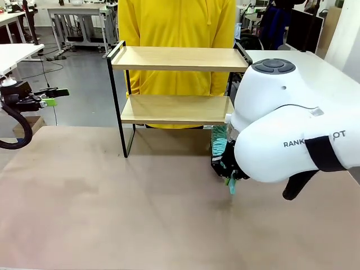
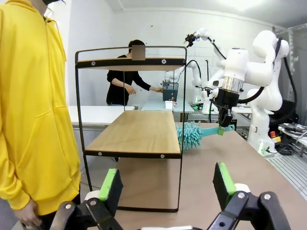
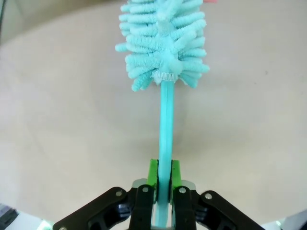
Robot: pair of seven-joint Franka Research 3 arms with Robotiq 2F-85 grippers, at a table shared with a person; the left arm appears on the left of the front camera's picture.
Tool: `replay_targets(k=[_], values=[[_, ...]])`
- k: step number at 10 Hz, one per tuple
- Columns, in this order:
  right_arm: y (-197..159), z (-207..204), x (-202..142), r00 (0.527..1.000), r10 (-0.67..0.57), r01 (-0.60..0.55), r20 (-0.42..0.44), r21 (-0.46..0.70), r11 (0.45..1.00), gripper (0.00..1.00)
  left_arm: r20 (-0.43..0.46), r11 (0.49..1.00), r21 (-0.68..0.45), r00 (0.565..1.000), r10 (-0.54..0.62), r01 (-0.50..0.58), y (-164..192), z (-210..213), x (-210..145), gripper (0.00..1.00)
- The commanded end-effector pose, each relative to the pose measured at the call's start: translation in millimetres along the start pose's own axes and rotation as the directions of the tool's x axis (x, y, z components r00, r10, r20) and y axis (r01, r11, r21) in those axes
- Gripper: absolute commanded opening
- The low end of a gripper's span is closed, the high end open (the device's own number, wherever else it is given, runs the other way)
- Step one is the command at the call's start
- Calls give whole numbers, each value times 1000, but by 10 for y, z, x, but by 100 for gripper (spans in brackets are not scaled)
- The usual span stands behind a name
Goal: Clean the shelf.
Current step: Clean the specific section of the Shelf indicated by the human with the Duster.
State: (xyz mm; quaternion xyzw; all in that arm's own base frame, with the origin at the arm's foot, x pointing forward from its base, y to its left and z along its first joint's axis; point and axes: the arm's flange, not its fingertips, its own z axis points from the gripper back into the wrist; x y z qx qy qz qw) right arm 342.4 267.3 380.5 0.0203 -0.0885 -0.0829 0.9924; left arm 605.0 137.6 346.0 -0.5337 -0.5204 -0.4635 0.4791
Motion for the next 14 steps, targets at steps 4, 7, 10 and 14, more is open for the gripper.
replay_targets(k=[4,7,10,14], values=[[-75,185,-39,998,43,-43,53,-10,999,13,3,1000,2,1000,-9,9,-26,-13,19,100],[-266,718,-283,970,229,-227,81,-30,973,13,3,1000,2,1000,-9,9,-26,-13,19,100],[-403,1216,-475,898,441,-441,-5,-3,898,13,3,1000,2,1000,-9,9,-26,-13,19,100],[-450,1805,-737,661,731,-732,-169,66,678,13,3,1000,2,1000,-9,9,-26,-13,19,100]])
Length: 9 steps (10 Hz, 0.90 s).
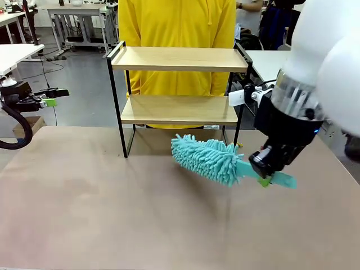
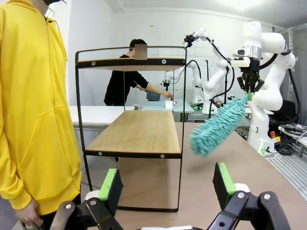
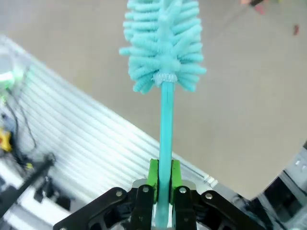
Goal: Clean the shelf.
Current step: Clean the specific section of the Shelf indicated by the human with the Duster.
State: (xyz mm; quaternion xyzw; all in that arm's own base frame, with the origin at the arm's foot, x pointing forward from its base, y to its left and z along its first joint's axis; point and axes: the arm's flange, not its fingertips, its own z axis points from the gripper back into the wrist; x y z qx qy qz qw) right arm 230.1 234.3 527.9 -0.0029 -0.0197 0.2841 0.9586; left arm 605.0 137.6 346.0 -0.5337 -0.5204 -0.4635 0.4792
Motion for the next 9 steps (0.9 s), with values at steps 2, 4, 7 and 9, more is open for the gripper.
replay_targets(k=[2,4,7,9], values=[[-40,478,-160,948,274,-283,-162,-32,959,13,3,1000,2,1000,-9,9,-26,-14,19,100],[-77,824,-339,874,398,-428,-278,-54,902,13,3,1000,2,1000,-9,9,-26,-14,19,100],[-370,1057,-536,830,475,-504,-293,-27,864,13,3,1000,2,1000,-9,9,-26,-14,19,100],[-228,1054,-539,848,430,-462,-310,-35,886,13,3,1000,2,1000,-9,9,-26,-14,19,100]])
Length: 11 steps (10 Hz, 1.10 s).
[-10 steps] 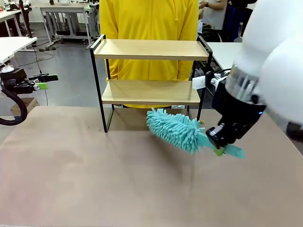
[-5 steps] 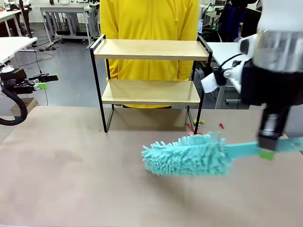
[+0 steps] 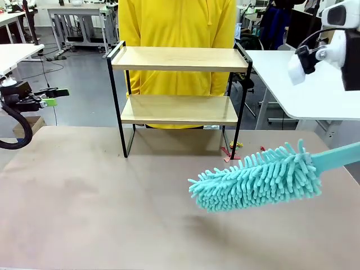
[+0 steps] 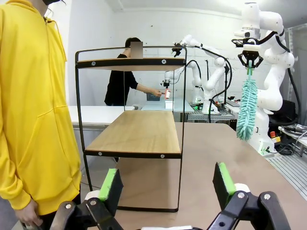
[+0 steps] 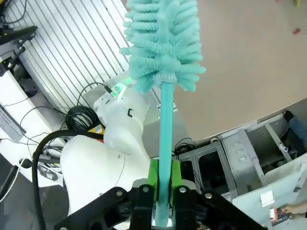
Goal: Clean the shelf.
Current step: Clean the specific section of the Shelf indicated by the human with the Duster, then hand the Duster back to the human.
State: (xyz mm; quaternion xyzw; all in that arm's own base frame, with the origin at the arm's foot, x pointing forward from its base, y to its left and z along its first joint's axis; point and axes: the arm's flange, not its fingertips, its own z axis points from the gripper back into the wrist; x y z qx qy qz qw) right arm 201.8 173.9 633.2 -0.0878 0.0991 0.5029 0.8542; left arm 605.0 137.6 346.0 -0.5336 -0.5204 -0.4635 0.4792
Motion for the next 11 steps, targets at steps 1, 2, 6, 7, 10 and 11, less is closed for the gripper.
replay_targets(k=[1,2,6,7,10,11], values=[[130,5,58,999,-19,19,-31,-12,1000,13,3,1000,2,1000,-9,9,-26,-14,19,100],[130,5,58,999,-19,19,-31,-12,1000,13,3,1000,2,1000,-9,9,-26,-14,19,100],[130,5,58,999,-19,19,-31,-12,1000,13,3,1000,2,1000,-9,9,-26,-14,19,100],[130,5,58,999,-19,19,-31,-12,1000,13,3,1000,2,1000,-9,9,-26,-14,19,100],[130,5,58,999,-19,19,-31,-12,1000,13,3,1000,2,1000,-9,9,-26,-14,19,100],[130,5,58,999,-19,19,-31,-12,1000,13,0,1000,0,1000,0,0,0,0,0,100]])
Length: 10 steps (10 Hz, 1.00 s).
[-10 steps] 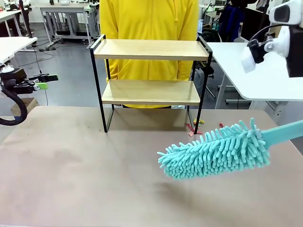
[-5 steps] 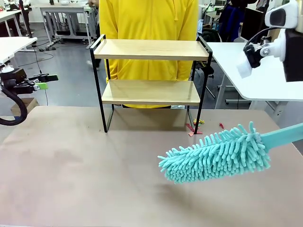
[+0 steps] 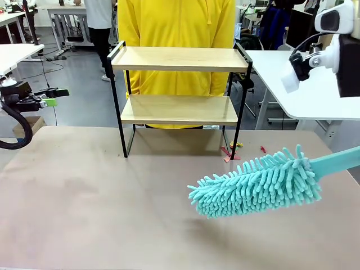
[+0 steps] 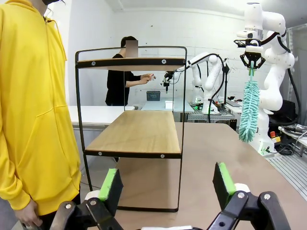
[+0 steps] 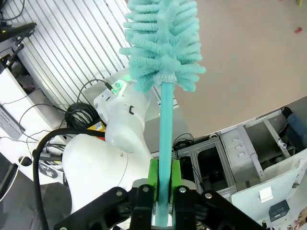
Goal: Clean the shelf.
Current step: Hand the Duster back to the human.
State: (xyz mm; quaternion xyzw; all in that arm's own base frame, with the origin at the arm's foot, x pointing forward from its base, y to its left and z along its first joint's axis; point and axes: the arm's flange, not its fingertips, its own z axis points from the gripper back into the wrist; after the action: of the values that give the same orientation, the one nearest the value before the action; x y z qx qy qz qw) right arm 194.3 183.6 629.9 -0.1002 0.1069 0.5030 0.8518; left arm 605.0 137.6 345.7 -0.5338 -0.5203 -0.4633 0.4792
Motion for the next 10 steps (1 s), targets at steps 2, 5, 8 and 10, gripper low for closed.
replay_targets(k=[2,5,8,10], values=[[-343,5,12,993,7,-5,118,-16,1000,13,-91,999,33,996,-18,21,-384,-268,162,100],[-1086,-321,43,929,114,-82,351,-104,991,13,-134,982,183,991,-12,37,-1099,-315,186,100],[-1333,-688,-89,793,266,-171,548,-218,961,13,-132,976,217,989,66,-36,-1686,-579,181,100],[-1383,-852,-183,703,347,-239,620,-254,937,13,-132,967,251,989,68,-33,-1936,-791,151,100]])
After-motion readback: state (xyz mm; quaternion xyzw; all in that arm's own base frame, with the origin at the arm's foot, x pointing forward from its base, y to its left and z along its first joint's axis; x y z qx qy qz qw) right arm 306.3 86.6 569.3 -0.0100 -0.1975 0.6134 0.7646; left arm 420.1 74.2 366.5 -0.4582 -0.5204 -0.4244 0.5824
